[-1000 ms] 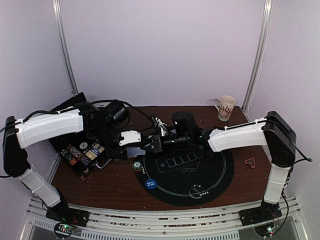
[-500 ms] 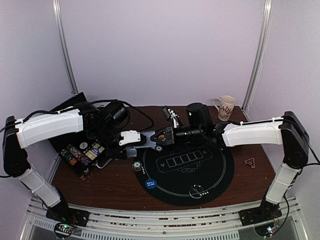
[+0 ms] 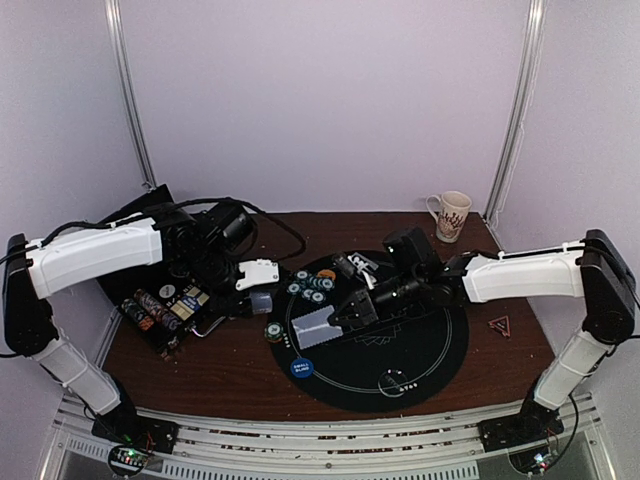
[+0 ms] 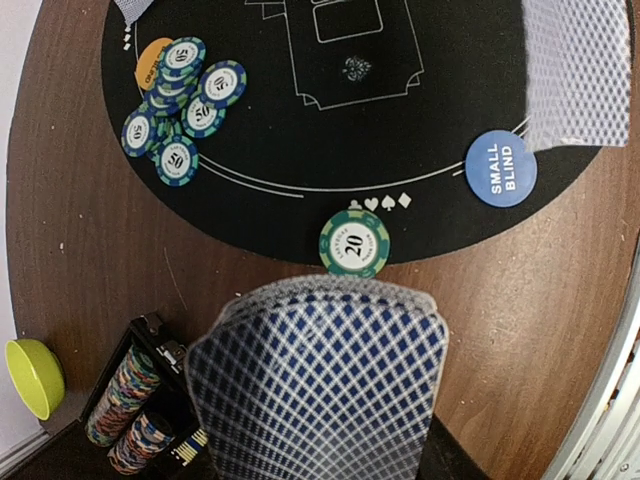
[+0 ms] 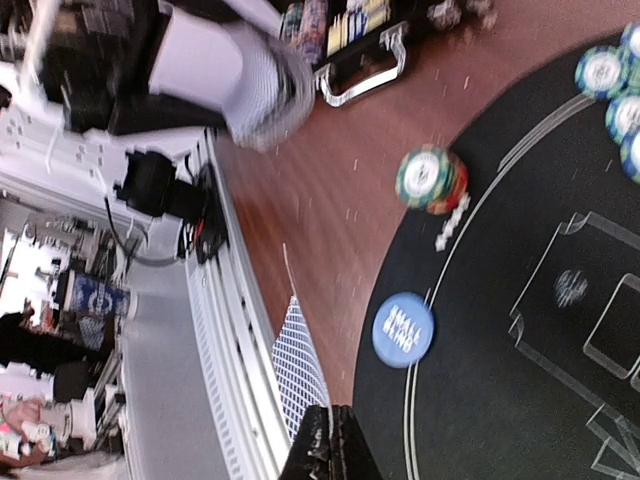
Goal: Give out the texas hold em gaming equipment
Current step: Distribute the poker card in the small blind area.
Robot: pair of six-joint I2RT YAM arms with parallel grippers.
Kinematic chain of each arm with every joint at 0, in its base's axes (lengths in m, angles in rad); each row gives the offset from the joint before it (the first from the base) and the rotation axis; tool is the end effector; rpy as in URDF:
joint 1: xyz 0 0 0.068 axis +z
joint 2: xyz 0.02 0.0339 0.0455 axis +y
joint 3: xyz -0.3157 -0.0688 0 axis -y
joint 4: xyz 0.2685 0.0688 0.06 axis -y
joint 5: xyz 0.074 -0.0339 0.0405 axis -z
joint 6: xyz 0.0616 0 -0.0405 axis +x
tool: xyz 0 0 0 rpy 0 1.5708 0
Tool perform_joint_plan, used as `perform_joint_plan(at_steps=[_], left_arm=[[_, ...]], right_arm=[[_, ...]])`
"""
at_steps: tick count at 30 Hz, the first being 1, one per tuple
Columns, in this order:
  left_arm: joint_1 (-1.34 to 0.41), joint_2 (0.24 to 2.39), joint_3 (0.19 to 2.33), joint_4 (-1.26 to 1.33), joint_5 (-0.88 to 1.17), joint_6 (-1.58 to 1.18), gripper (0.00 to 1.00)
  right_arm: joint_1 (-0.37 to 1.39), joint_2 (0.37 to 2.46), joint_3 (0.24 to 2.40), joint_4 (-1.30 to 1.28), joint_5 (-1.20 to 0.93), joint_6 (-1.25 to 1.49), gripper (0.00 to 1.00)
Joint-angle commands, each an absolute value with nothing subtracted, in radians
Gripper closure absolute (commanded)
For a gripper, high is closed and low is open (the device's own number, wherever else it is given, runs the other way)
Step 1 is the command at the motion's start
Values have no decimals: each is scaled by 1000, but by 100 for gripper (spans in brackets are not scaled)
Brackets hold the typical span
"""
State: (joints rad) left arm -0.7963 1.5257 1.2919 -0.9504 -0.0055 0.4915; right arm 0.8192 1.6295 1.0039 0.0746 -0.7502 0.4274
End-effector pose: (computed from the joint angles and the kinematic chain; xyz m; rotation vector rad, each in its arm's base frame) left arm 0.2324 -0.2371 0.2995 1.6543 2.2064 -0.0744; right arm 0.2375 0.3156 0.2577 -0.9413 2.1501 1.4811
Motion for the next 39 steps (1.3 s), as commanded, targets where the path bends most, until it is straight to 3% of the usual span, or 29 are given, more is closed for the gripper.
perform_joint_plan(at_steps=[1,9,24,30,33,34,36,39], left_arm=[[-785,1489,1282,-942,-15,491,52],[-786,1486,1302,-954,-17,480,53],[-784,1488,1307,-963,-24,483,52],[-784,1487,1308,-967,-23,483,52],[-784,1483,1308,-967,-22,485,52],[-784,1483,1308,-967,-20,486,52],[-784,1481,1309,-968,-18,485,52],[-784,1477,1311,-966,-11,488,52]], right_arm=[[880,1630,949,22,-814,395,100],[1080,1892,1079,159,-781,481,100],[1096,2084,1230,199,-652,543,98],[1078,2005,1227,106,-598,476,57],[1050,1919,1183,125,-600,485,42],[1037,1891,1159,138,-598,494,33],[1016,1828,1115,147,-576,497,3],[975,1731,1078,135,-515,475,0]])
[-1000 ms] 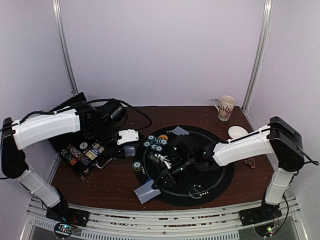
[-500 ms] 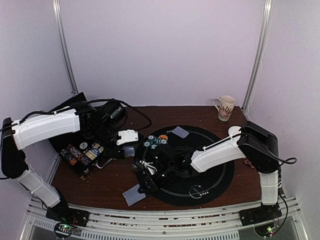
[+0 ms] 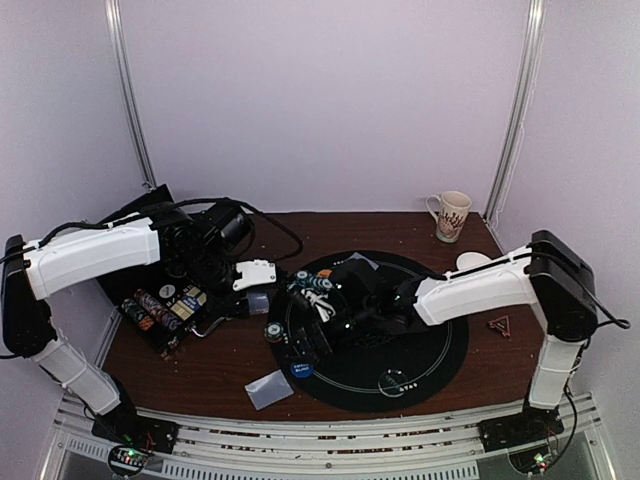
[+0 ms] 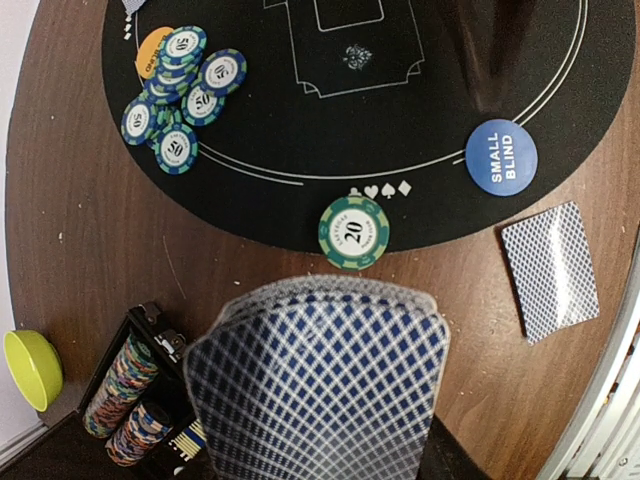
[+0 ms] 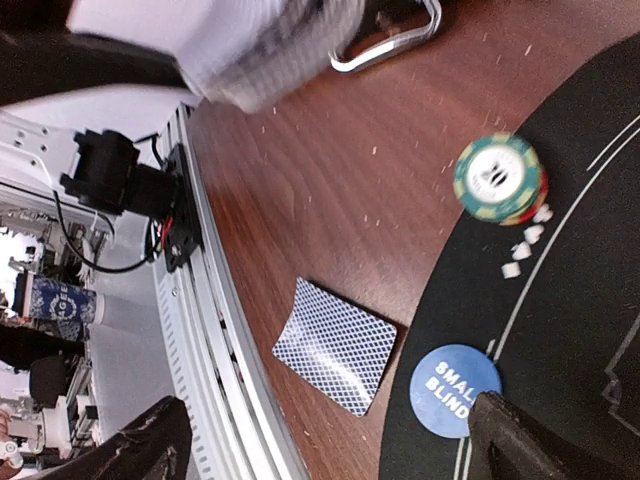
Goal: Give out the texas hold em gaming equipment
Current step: Distribute the poker card in the small blind area, then pick up the poker card from the face-down deck piles.
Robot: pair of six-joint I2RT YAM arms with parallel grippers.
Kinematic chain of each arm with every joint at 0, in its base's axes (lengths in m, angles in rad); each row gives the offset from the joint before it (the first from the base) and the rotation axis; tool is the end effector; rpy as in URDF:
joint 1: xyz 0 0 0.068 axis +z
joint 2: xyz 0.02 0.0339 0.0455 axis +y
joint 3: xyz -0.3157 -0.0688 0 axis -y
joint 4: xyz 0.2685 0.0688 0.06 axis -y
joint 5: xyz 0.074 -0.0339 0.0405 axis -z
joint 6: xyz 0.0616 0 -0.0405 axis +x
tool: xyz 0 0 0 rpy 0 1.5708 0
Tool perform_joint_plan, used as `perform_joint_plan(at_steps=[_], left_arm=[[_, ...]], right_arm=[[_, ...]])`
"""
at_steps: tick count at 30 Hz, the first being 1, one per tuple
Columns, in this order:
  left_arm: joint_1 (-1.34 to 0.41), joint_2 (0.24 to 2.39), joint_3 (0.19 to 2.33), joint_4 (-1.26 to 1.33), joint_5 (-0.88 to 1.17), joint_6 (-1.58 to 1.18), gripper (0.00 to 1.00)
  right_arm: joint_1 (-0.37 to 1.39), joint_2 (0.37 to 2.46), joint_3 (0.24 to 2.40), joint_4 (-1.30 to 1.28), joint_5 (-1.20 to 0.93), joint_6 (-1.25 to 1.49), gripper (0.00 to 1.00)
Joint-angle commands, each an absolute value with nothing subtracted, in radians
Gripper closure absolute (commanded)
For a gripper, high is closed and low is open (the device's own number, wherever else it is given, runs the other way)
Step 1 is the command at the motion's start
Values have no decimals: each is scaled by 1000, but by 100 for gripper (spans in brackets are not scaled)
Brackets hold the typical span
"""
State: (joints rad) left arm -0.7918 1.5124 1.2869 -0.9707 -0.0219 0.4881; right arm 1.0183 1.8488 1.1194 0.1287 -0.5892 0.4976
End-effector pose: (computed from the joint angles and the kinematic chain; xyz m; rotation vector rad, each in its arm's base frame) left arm 0.2302 -0.2313 0.3009 1.6481 2.2234 -0.0494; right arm 0.2071 0.4011 0.2121 -1.0033 2.2532 1.4191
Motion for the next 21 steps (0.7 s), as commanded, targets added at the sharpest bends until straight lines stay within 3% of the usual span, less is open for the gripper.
perform_joint_plan(at_steps=[1,7,13,21], left_arm=[[-784,1477,1313,-966,-9,489,52],[-784,1477,1328,-955,5,492,52],[-784,1477,1341,-946,22,494,52],[-783,1481,1339,-943,29,501,53]], right_arm=[[963,1696,1065,141,-476,469,0],[904,1593,1005,394,-358,466,0],[906,1795,1198,441,-436,535,2],[907,1946,1269,614,-555,645,5]])
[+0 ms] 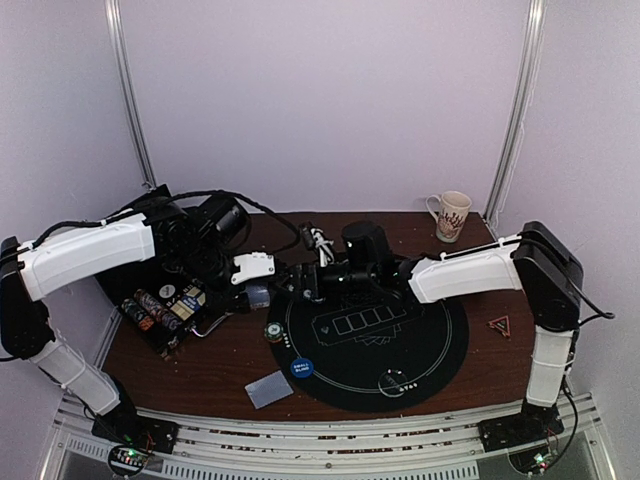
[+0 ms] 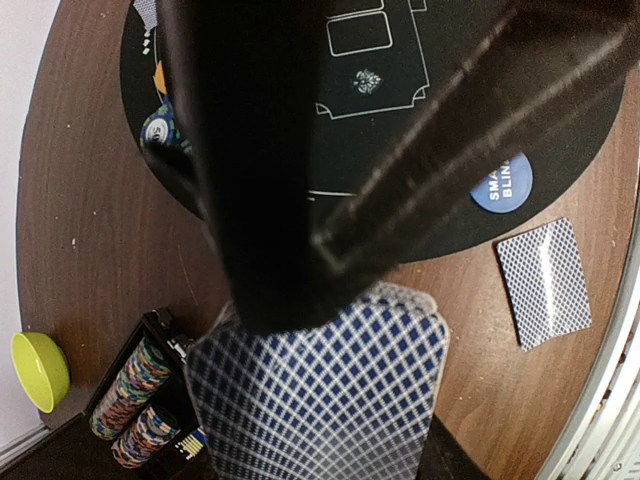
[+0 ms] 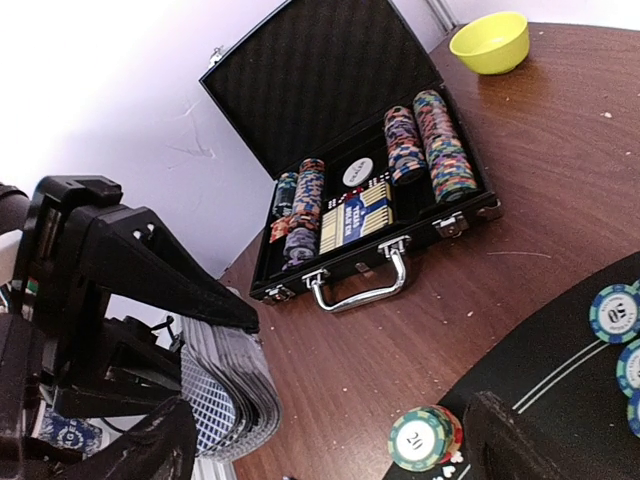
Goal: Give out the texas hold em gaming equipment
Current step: Pick up the poker card from the face-down deck piles.
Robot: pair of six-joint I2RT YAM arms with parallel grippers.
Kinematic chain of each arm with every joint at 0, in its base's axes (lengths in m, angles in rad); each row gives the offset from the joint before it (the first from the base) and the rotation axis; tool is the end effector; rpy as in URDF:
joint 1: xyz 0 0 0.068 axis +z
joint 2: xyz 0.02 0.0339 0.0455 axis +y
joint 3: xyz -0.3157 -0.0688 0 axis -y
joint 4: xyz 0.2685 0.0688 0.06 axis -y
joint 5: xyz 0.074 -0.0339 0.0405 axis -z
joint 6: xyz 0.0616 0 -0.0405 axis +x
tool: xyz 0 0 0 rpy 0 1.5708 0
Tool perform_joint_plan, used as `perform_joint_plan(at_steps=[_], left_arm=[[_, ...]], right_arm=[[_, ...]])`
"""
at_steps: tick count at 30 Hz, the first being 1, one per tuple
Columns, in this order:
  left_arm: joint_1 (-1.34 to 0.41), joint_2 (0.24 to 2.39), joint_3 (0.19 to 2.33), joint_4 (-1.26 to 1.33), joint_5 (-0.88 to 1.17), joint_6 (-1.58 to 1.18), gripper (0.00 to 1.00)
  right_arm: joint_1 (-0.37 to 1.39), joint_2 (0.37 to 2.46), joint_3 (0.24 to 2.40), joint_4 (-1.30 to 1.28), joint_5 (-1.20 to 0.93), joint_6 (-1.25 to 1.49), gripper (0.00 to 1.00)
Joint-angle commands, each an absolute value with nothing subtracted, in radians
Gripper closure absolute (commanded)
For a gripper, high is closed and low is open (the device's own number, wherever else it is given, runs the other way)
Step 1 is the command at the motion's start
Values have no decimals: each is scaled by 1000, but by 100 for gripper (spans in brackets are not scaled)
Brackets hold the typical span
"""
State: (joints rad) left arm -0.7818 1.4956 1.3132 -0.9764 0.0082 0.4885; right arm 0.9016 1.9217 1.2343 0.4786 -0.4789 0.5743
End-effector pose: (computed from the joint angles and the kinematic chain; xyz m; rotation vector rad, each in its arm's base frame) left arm 0.2306 -0.2297 0.3144 1.6238 2.1992 -0.0946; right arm 0.2879 0.4098 0.2593 -0.7074 1.8855 1.4338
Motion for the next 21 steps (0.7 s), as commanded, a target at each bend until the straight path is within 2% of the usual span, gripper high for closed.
perform_joint_plan(at_steps=[1,10,16,21], left_arm=[[-783,1481,1337,-941,28,501,53],[-784,1485,1338,-934,28,503,53],[-784,1487,1336,-934,31,503,53],[-784,1481,1332,-934,28,503,53]], right_arm=[[907,1957,1270,638,-564,659,5],[916,2069,1331,674,-569,710,6],[924,2100,1395,589,-557,654,7],[921,2080,1389,523,-509,613,13]])
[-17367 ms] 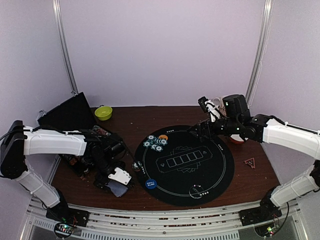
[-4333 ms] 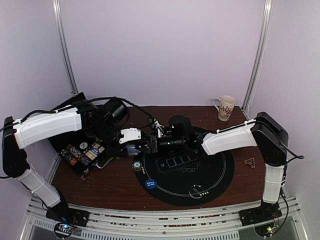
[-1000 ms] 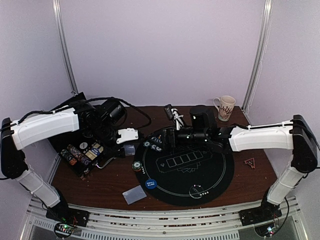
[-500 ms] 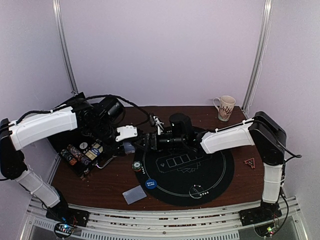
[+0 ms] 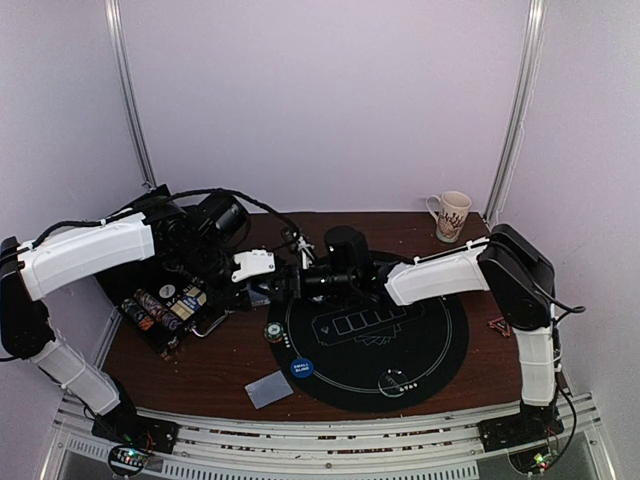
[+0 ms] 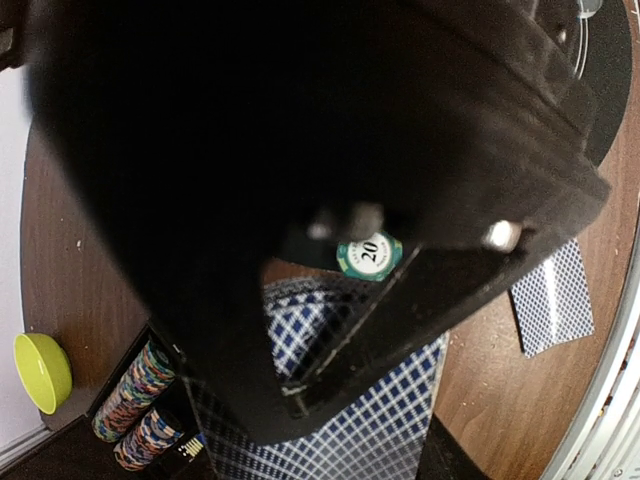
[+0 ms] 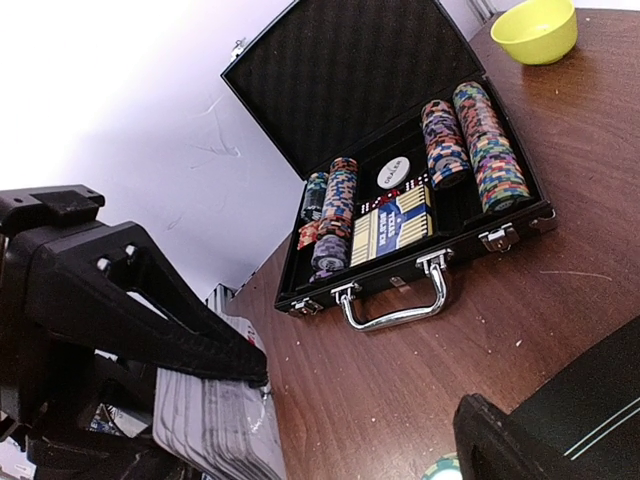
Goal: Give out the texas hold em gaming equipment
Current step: Pick up the poker card from the face-down deck piles.
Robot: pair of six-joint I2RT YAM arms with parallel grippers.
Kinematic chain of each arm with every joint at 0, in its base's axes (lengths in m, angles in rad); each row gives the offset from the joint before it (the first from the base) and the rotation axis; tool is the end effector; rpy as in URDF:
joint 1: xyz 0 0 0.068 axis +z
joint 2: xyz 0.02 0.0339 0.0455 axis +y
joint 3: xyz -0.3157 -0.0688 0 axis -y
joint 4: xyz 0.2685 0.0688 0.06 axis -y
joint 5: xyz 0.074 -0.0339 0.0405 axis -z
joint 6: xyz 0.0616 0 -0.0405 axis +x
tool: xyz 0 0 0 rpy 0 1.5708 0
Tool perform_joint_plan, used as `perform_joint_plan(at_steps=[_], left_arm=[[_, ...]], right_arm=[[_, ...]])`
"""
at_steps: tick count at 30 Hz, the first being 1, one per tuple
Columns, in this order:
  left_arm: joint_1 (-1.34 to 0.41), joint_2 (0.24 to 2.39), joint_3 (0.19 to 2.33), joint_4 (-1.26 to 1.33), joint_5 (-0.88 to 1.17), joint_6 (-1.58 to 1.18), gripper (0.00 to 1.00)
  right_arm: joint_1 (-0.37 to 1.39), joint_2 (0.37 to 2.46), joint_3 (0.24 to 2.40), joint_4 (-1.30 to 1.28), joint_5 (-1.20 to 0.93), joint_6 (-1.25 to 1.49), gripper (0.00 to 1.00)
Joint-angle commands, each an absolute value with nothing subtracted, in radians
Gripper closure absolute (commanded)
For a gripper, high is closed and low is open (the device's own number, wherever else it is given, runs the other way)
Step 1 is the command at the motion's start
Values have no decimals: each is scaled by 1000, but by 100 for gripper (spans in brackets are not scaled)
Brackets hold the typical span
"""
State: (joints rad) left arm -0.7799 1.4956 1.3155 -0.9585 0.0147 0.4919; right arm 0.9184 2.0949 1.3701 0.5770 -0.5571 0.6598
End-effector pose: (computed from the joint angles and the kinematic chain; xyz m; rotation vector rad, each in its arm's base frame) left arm 0.2326 -0.2313 0.3161 1.6154 2.1809 -0.1052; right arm 0.3042 0.4518 0.2351 -0.7238 1.8605 1.5765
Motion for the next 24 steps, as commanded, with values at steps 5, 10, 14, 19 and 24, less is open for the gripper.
perform_joint_plan(at_steps=[5,10,14,19,24], left_arm=[[-784,1479,1324,-934,23,505,53],[-783,1481,1315,-934,20,505,53],[-783,1480,1315,-935,22,505,53],[-783,1477,1314,-933,23,505,53],[-785,1480,1313,-933,25,502,53]], right_arm=[[911,2036,1363,451,-464,564,23],[909,1999,1358,388,-444,525,29],[909,1976,1352,363,-440,513,35],[918,1960,1363,327,-467,501,58],[925,1942,1370,309,-485,492,78]])
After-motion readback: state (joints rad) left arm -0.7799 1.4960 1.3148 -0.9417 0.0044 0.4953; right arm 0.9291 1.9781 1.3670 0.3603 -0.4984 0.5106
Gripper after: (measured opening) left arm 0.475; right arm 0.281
